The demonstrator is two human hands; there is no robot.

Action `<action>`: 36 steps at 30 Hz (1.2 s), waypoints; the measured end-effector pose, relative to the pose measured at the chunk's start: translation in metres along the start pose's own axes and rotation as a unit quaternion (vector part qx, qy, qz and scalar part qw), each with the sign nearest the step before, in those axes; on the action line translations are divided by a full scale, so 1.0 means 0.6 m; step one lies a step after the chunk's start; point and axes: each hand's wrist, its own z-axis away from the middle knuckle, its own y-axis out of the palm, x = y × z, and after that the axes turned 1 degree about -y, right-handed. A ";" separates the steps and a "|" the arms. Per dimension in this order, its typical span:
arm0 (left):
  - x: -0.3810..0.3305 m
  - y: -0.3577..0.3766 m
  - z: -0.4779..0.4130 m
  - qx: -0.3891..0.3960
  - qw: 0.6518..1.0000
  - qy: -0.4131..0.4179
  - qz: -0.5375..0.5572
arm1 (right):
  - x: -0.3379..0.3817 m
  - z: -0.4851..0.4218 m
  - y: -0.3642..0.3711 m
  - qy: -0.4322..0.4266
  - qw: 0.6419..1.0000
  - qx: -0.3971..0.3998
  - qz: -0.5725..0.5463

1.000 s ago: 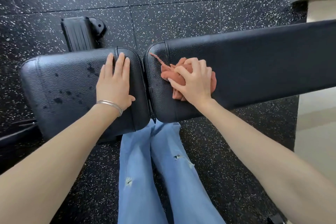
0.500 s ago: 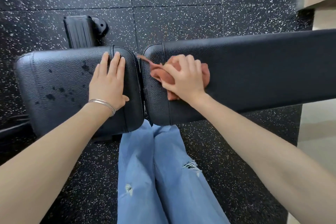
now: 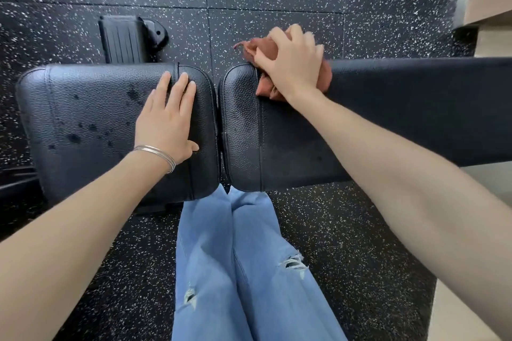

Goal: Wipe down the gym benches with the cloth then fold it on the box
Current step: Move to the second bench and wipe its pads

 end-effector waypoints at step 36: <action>-0.007 -0.012 0.012 -0.013 0.998 -0.021 0.049 | 0.132 0.036 0.018 0.032 0.999 0.007 0.013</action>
